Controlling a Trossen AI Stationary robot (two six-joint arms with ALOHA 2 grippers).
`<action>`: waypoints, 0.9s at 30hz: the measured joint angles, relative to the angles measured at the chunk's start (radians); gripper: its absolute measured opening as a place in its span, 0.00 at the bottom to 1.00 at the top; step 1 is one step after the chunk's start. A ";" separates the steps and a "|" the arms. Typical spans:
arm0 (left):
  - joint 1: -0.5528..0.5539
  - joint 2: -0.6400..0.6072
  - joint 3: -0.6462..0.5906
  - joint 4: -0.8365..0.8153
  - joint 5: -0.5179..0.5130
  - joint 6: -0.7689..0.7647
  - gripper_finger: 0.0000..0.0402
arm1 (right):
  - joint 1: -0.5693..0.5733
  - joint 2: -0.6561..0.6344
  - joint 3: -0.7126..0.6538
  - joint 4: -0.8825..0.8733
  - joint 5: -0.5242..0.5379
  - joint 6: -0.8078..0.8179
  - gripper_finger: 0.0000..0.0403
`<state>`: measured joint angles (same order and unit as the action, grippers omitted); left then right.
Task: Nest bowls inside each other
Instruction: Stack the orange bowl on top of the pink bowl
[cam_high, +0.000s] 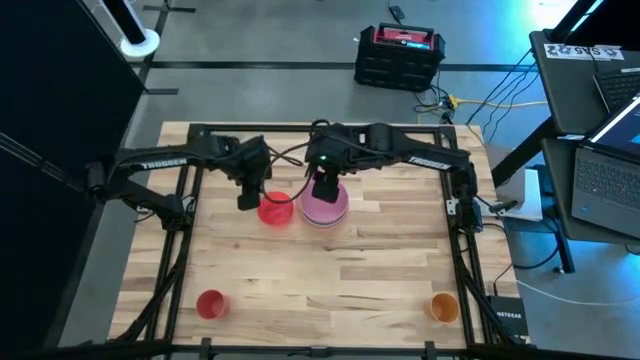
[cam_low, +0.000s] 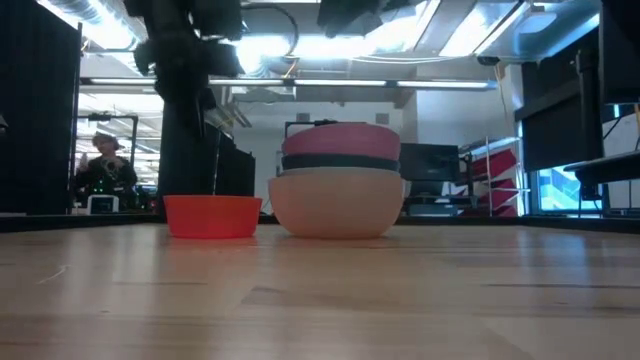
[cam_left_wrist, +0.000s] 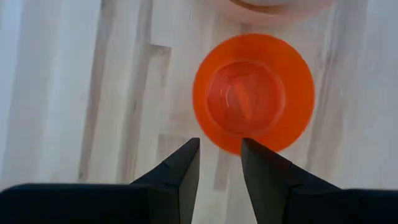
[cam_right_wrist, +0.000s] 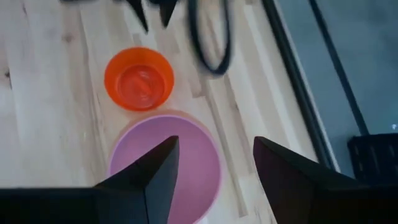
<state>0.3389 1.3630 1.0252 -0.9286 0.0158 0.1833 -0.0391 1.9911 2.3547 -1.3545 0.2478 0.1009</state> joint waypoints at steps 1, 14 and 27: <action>-0.001 0.016 -0.001 0.011 -0.004 -0.001 0.26 | 0.000 -0.007 0.000 0.003 0.004 0.000 0.48; -0.011 0.160 0.000 0.109 -0.007 -0.050 0.26 | 0.000 -0.015 0.000 -0.001 0.017 0.001 0.48; -0.022 0.305 0.002 0.162 -0.008 -0.072 0.26 | 0.000 -0.018 0.000 -0.011 0.022 0.001 0.48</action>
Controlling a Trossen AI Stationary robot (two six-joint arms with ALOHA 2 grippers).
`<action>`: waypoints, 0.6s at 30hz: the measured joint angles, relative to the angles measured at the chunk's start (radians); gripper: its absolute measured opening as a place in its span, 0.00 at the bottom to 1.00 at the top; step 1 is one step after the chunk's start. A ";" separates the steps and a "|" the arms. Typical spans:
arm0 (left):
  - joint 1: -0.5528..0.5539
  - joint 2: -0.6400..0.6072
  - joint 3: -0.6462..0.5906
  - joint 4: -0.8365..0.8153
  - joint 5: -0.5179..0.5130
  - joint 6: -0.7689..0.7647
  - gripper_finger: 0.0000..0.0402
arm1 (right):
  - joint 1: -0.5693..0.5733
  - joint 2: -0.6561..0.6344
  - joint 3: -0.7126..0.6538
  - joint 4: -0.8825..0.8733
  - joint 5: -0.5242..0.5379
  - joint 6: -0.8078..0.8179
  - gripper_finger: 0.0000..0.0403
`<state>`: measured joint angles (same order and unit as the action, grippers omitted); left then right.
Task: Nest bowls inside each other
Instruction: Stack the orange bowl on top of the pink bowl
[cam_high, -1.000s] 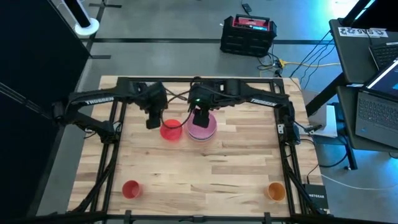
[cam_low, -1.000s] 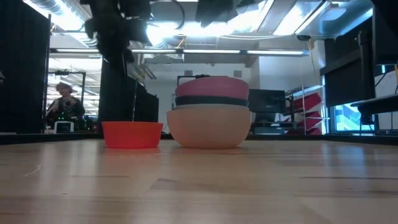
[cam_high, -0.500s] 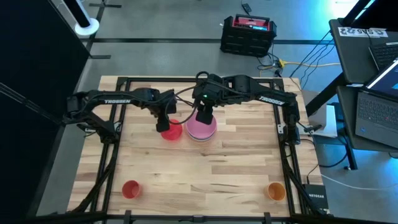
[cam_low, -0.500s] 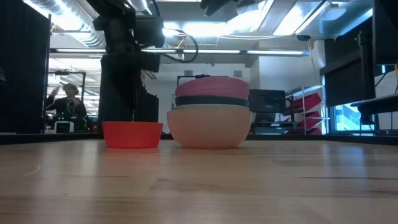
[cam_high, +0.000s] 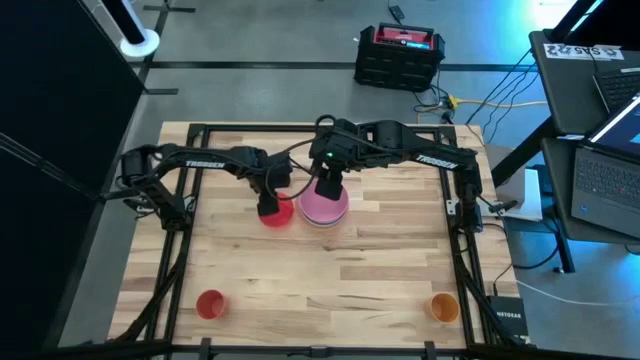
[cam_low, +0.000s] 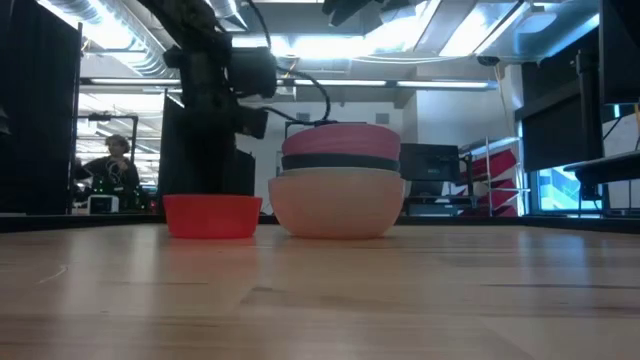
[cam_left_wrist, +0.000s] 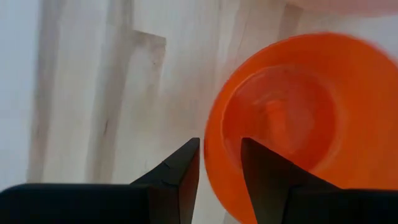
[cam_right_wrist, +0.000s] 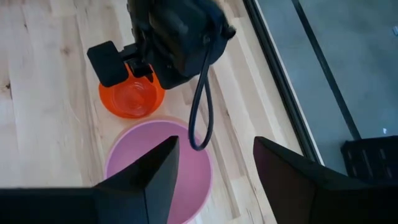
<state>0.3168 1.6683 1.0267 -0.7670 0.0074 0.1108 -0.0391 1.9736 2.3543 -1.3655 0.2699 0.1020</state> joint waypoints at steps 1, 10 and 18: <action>-0.001 0.010 0.000 0.002 0.000 0.000 0.26 | 0.000 0.000 0.000 0.000 0.000 0.000 0.48; -0.019 0.011 0.125 -0.101 -0.001 0.026 0.14 | 0.030 -0.052 -0.005 -0.057 0.046 0.047 0.48; -0.044 -0.035 0.330 -0.272 -0.008 0.045 0.06 | 0.075 -0.132 -0.013 -0.145 0.119 0.113 0.48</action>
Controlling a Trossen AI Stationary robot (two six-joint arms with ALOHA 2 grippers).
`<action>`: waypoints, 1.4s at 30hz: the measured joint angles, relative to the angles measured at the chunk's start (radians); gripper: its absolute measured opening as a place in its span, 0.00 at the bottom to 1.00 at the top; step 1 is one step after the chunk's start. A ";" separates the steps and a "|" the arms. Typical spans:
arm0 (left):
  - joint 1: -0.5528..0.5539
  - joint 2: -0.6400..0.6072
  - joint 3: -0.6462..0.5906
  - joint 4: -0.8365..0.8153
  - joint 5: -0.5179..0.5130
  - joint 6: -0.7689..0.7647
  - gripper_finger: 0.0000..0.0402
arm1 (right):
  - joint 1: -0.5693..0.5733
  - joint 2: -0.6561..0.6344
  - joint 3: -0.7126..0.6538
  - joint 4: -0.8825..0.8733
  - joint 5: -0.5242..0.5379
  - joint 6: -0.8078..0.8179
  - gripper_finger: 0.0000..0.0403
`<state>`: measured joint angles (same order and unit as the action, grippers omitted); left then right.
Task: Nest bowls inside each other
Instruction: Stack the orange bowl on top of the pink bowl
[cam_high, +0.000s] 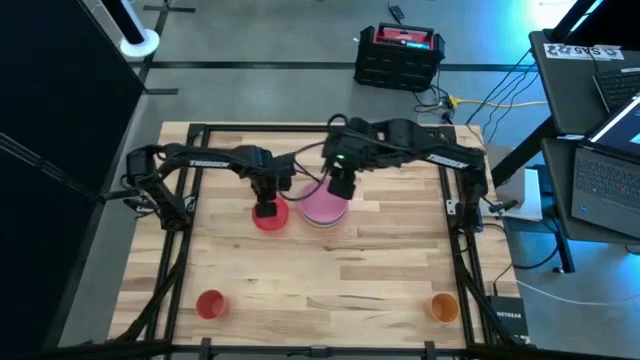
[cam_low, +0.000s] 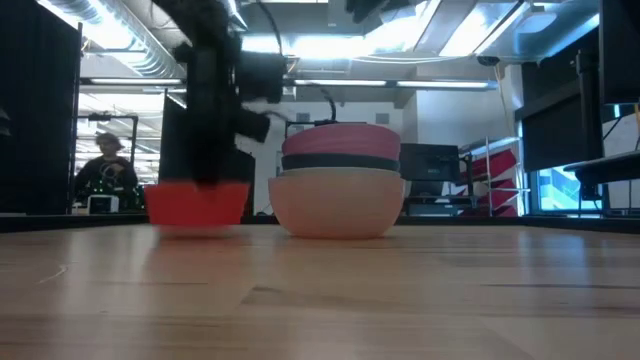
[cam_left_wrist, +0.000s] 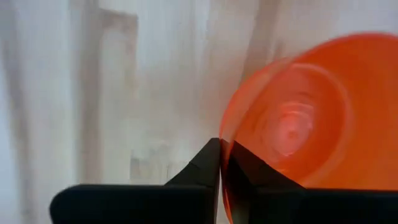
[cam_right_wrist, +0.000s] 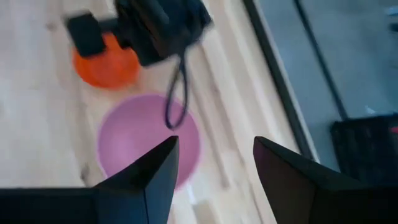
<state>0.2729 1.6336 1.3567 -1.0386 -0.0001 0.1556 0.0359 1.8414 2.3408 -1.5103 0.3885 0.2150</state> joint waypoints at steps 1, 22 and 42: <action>-0.003 -0.006 0.026 -0.021 -0.001 0.002 0.05 | 0.006 -0.010 -0.001 -0.011 0.009 0.008 0.48; 0.010 0.234 0.513 -0.013 -0.001 0.056 0.00 | 0.237 -0.128 -0.006 -0.061 0.177 0.234 0.48; -0.002 0.441 0.516 -0.051 0.121 0.104 0.15 | 0.305 -0.127 -0.006 -0.061 0.224 0.302 0.48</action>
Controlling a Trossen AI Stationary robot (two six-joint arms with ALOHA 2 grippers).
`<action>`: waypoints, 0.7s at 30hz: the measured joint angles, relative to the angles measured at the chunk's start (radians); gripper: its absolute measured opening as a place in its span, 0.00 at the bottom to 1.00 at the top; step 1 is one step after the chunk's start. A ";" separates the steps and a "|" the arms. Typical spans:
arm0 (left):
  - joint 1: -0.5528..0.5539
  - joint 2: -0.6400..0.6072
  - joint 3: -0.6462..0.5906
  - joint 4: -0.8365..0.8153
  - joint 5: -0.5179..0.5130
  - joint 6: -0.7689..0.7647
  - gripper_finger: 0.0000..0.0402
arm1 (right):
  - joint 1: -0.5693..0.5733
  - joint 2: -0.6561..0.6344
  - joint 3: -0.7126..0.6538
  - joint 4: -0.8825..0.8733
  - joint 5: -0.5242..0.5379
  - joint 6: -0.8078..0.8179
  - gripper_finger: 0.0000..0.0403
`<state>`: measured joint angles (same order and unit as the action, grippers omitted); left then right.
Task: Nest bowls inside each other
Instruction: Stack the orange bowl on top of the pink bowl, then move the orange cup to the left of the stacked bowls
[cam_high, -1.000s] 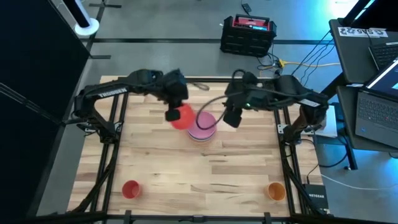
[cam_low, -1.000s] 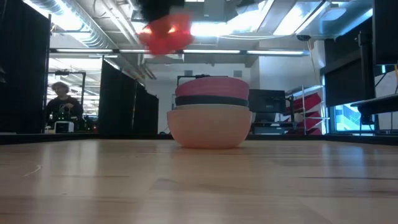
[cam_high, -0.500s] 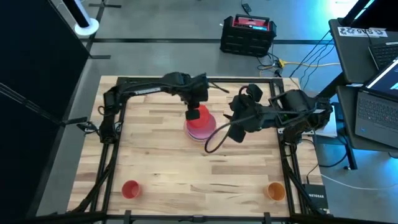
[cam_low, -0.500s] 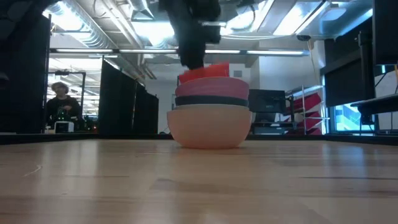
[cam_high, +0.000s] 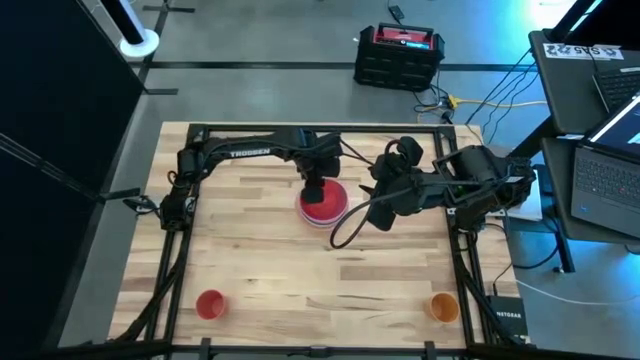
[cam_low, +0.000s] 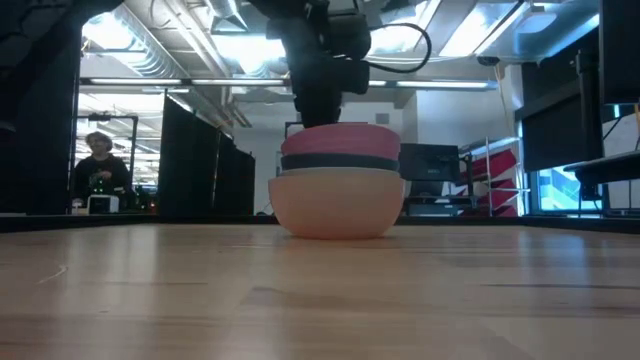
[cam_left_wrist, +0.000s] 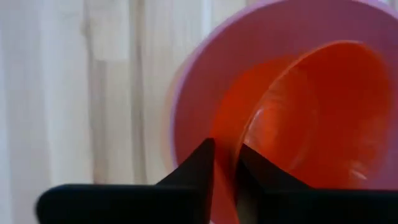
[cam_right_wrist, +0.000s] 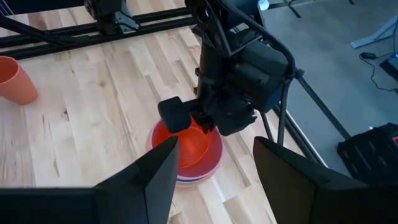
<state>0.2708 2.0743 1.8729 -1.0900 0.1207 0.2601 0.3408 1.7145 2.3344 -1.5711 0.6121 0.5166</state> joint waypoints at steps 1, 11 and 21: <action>0.001 0.000 0.000 -0.002 0.000 -0.005 0.18 | 0.000 0.000 0.000 0.000 0.000 -0.002 0.48; -0.035 -0.015 0.122 -0.168 -0.027 0.008 0.32 | -0.001 -0.003 -0.011 0.000 -0.002 -0.043 0.48; -0.098 -0.039 0.310 -0.428 -0.073 0.030 0.38 | -0.001 -0.009 -0.030 0.001 -0.004 -0.087 0.48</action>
<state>0.1726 2.0352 2.1833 -1.5184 0.0480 0.2902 0.3401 1.7057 2.3048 -1.5701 0.6077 0.4294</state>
